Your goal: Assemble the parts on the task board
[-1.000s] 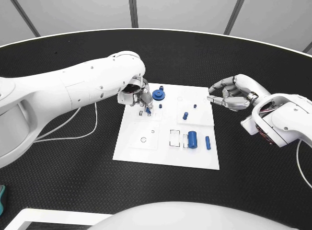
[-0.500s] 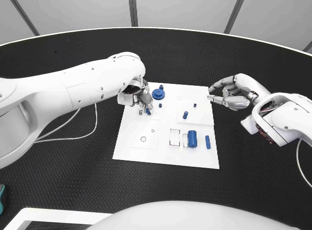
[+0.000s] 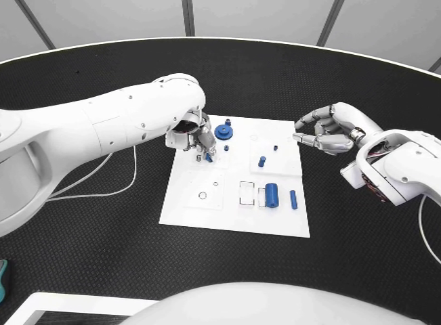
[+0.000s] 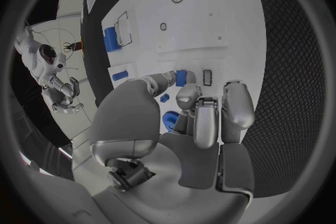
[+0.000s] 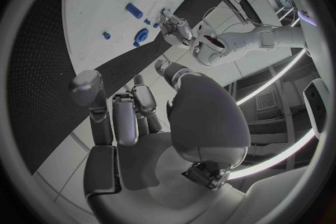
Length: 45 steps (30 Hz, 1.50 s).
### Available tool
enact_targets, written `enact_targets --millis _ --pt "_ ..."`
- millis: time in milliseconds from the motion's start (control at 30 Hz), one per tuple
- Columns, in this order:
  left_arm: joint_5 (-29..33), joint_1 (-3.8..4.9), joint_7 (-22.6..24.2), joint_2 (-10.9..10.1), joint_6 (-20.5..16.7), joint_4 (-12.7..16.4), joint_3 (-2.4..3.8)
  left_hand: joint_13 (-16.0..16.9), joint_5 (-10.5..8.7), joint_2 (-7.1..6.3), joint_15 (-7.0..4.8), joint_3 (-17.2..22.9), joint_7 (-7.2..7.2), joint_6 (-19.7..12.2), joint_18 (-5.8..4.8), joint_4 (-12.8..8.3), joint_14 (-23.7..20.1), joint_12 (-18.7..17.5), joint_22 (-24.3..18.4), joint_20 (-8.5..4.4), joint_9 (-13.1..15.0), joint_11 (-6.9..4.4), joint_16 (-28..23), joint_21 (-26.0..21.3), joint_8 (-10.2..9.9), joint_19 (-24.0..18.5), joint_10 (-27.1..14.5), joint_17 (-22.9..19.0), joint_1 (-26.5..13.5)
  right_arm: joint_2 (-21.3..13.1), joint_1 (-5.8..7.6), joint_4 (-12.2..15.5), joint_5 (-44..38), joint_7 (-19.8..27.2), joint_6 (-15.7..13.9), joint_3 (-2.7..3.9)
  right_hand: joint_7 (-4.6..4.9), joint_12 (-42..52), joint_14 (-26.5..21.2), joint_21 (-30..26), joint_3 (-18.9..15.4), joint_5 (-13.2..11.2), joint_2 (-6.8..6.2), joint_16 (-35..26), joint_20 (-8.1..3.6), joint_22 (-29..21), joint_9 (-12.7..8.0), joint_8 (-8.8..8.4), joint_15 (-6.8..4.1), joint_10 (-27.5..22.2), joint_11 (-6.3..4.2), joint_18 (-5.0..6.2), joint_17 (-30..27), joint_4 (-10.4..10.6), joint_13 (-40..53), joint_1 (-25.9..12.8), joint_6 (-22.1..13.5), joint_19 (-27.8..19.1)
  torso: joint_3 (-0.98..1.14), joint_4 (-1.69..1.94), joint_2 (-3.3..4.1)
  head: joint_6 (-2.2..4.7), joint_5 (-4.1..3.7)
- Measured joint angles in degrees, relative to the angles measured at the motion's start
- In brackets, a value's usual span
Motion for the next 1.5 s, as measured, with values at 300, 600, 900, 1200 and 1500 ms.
enact_targets --millis 300,600,900,1200,1500 --pt "-0.09 0.0 0.0 -0.09 0.41 -0.1 -0.15 0.07 -0.06 0.46 0.0 -0.01 0.0 0.4 0.0 -0.01 0.0 0.0 0.26 0.0 -0.09 0.0 0.0 0.24 0.43 0.0 0.0 0.0 -0.49 -0.05 0.0 0.05 0.0 -0.01 0.0 0.0 0.0 0.0 0.0 0.0 0.0 0.0 0.0 0.0 0.0 0.0 0.0 0.0 0.0 0.0 0.0 0.0 0.0 0.0 0.0 0.0 0.0 0.0 0.01 0.0 0.01 -0.04 0.02" --pt "-0.15 -0.01 0.0 -0.1 0.02 -0.17 -0.17 0.07 -0.12 0.45 0.0 -0.16 -0.28 0.73 0.0 -0.16 0.0 0.0 0.25 0.0 -0.08 -0.21 0.0 0.24 0.47 0.0 0.21 0.0 -0.94 -0.1 0.01 0.09 0.0 -0.04 0.01 0.0 0.0 0.0 0.0 0.0 0.0 0.0 0.0 0.0 0.0 0.0 0.0 0.0 0.0 0.0 0.0 0.0 0.04 0.0 0.0 0.0 0.0 0.0 0.0 -0.02 0.04 -0.11 0.03" --pt "-0.17 0.0 -0.01 0.34 0.6 -0.45 -0.18 0.12 -0.28 0.58 0.0 -0.16 -0.37 0.82 0.0 -0.16 0.0 0.23 0.47 0.0 -0.02 -0.21 0.0 0.24 0.68 0.0 0.21 0.0 -1.07 -0.14 0.01 0.2 0.0 -0.05 0.02 0.0 0.0 0.0 0.0 0.0 0.0 0.0 0.0 0.0 0.0 0.0 -0.05 0.0 0.0 0.0 0.0 0.0 0.04 0.0 0.0 0.0 0.0 0.0 0.0 -0.03 0.05 -0.19 0.03" --pt "-0.17 -0.08 0.0 0.94 1.75 -1.05 -0.24 0.31 -0.33 1.0 0.0 -0.17 -0.28 0.93 0.0 -0.17 0.0 0.47 0.58 0.0 0.38 -0.4 0.27 0.45 1.13 0.0 0.43 0.0 -1.48 -0.27 0.01 0.35 0.0 -0.09 0.01 0.0 0.0 0.0 0.0 0.0 0.0 0.0 0.0 0.0 0.0 0.0 -0.05 0.0 0.0 0.0 0.0 0.0 0.03 0.0 0.0 0.0 0.0 0.0 0.01 -0.09 0.04 -0.37 -0.05" --pt "-0.39 -0.17 0.0 1.61 1.62 -1.92 -0.29 0.18 -0.23 1.9 0.0 -0.24 -0.19 1.24 0.0 -0.25 0.0 0.47 0.57 0.0 0.25 -0.29 0.27 0.45 1.54 0.0 0.53 0.0 -2.38 -0.32 0.01 0.45 0.0 -0.11 0.0 0.0 0.0 0.0 0.0 0.0 0.0 0.0 0.0 0.0 0.0 0.01 -0.04 0.24 0.0 0.0 0.0 0.0 0.03 0.0 0.0 0.0 0.0 0.0 0.03 -0.05 0.02 -0.46 -0.18"
